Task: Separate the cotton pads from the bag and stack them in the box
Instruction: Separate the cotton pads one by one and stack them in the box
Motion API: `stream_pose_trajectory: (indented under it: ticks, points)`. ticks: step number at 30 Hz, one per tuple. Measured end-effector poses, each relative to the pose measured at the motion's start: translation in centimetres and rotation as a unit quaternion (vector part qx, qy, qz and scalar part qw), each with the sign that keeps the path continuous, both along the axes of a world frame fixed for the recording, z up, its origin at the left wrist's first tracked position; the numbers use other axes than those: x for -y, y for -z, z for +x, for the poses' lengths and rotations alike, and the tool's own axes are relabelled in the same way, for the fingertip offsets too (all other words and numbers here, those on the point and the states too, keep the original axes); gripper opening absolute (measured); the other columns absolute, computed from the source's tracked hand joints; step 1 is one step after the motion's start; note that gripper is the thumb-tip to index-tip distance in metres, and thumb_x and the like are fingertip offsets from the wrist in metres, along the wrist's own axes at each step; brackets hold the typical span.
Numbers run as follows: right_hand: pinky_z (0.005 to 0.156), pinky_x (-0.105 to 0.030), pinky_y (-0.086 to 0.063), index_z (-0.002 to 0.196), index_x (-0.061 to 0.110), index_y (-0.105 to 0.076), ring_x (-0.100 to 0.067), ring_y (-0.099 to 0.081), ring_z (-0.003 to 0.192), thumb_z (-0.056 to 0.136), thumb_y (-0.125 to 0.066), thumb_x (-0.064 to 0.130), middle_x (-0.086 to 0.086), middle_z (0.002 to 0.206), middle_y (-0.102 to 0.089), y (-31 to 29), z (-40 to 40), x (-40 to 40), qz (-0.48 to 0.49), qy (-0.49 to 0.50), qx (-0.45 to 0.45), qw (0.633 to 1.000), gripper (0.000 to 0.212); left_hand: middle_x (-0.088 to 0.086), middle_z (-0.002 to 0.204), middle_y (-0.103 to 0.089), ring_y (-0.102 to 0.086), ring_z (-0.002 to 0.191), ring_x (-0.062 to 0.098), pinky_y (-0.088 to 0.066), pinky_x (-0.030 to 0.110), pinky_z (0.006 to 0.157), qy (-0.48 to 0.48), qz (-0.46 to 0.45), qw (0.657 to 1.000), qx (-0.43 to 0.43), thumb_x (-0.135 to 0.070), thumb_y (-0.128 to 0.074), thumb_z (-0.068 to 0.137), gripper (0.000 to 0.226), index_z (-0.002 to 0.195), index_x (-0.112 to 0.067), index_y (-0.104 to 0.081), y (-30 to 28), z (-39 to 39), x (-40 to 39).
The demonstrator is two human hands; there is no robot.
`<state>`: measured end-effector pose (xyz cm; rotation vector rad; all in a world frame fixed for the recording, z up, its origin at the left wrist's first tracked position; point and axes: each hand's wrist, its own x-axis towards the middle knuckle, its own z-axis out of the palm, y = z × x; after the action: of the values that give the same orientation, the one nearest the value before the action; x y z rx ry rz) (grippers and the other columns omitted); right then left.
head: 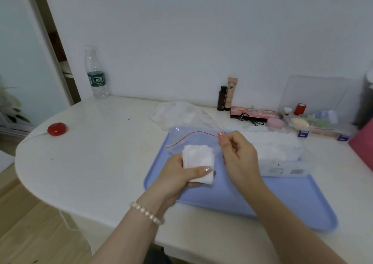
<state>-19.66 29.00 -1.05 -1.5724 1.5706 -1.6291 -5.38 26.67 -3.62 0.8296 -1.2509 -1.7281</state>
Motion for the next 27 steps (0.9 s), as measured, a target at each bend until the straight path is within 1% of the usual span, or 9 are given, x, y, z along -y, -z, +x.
stream_pose_trajectory:
  ticks: [3, 6, 9, 12, 14, 18, 21, 24, 27]
  points:
    - [0.072, -0.013, -0.043, 0.1, 0.03, -0.058, -0.003, -0.054, 0.084, 0.071, -0.078, 0.033, 0.006, 0.097, -0.059, -2.0, -1.3, -0.9, 0.096, -0.119, -0.064, 0.986, 0.035, 0.018, 0.096, -0.071, -0.069, 0.087, 0.029, -0.058, 0.035, 0.073, 0.054, -0.033, 0.998, 0.031, 0.002, -0.079, 0.064, 0.042, 0.103, -0.004, -0.066, -1.0, -0.7, -0.5]
    - [0.062, -0.021, -0.048, 0.082, 0.024, -0.066, -0.005, -0.057, 0.068, 0.065, -0.083, 0.026, 0.001, 0.081, -0.066, -4.7, -2.6, -2.0, 0.193, -0.185, -0.143, 0.953, 0.025, 0.019, 0.1, -0.069, -0.066, 0.093, 0.026, -0.055, 0.037, 0.085, 0.108, -0.087, 0.986, 0.092, -0.001, -0.077, 0.058, 0.046, 0.103, 0.0, -0.066, -2.6, -2.1, -0.7]
    - [0.05, -0.02, -0.035, 0.064, 0.014, -0.062, -0.004, -0.046, 0.053, 0.065, -0.083, 0.027, 0.003, 0.06, -0.055, -7.3, -5.0, -3.0, 0.197, -0.125, -0.206, 0.95, 0.024, 0.009, 0.09, -0.069, -0.067, 0.084, 0.018, -0.057, 0.03, 0.078, 0.144, -0.091, 0.981, 0.094, 0.006, -0.074, 0.057, 0.045, 0.099, -0.002, -0.064, -4.6, -4.5, -0.6]
    - [0.053, -0.027, -0.046, 0.082, 0.001, -0.065, -0.015, -0.057, 0.063, 0.071, -0.079, 0.024, -0.008, 0.074, -0.062, -9.4, -8.9, -3.5, 0.188, -0.043, -0.171, 0.966, 0.029, 0.008, 0.085, -0.067, -0.067, 0.074, 0.016, -0.057, 0.028, 0.071, 0.099, -0.053, 0.992, 0.051, 0.02, -0.069, 0.068, 0.047, 0.107, -0.003, -0.055, -6.0, -7.9, -0.4]
    - [0.051, -0.031, -0.055, 0.089, 0.003, -0.063, -0.021, -0.063, 0.067, 0.074, -0.077, 0.023, -0.011, 0.083, -0.064, -10.0, -11.9, -3.3, 0.185, 0.029, -0.107, 0.976, 0.028, 0.005, 0.092, -0.067, -0.065, 0.082, 0.014, -0.054, 0.022, 0.075, 0.036, -0.133, 0.986, 0.094, 0.009, -0.071, 0.075, 0.037, 0.102, -0.01, -0.055, -6.5, -10.2, -0.4]
    - [0.05, -0.04, -0.057, 0.081, 0.013, -0.056, -0.027, -0.065, 0.064, 0.075, -0.076, 0.025, -0.01, 0.089, -0.061, -8.5, -16.0, -2.4, 0.167, 0.174, -0.11, 0.964, 0.024, 0.001, 0.116, -0.063, -0.054, 0.112, 0.017, -0.036, 0.02, 0.093, -0.001, -0.456, 0.838, 0.3, -0.029, -0.061, 0.087, 0.025, 0.106, -0.014, -0.064, -5.0, -13.9, 0.3]
    - [0.066, -0.032, -0.048, 0.101, 0.017, -0.058, -0.029, -0.063, 0.086, 0.075, -0.072, 0.036, -0.009, 0.101, -0.064, -5.9, -16.4, -2.0, 0.187, 0.236, -0.24, 0.923, 0.034, 0.005, 0.117, -0.064, -0.054, 0.111, 0.027, -0.037, 0.036, 0.097, 0.055, -0.537, 0.749, 0.385, -0.045, -0.036, 0.083, 0.05, 0.107, -0.013, -0.066, -3.7, -15.4, 0.9]
    - [0.063, -0.029, -0.033, 0.103, 0.018, -0.053, -0.029, -0.059, 0.096, 0.08, -0.064, 0.044, -0.008, 0.102, -0.065, -4.3, -16.1, -2.1, 0.202, 0.267, -0.352, 0.874, 0.036, -0.001, 0.13, -0.054, -0.044, 0.123, 0.022, -0.025, 0.039, 0.107, 0.07, -0.552, 0.7, 0.448, -0.039, -0.039, 0.093, 0.037, 0.118, -0.019, -0.059, -2.7, -15.9, 1.8]
    - [0.064, -0.029, -0.033, 0.107, 0.017, -0.052, -0.029, -0.059, 0.097, 0.083, -0.061, 0.043, -0.008, 0.104, -0.064, -4.0, -15.4, -2.1, 0.214, 0.25, -0.391, 0.86, 0.037, -0.003, 0.13, -0.051, -0.04, 0.124, 0.019, -0.019, 0.039, 0.111, 0.069, -0.555, 0.693, 0.455, -0.031, -0.044, 0.096, 0.029, 0.122, -0.021, -0.054, -1.9, -16.0, 2.1]
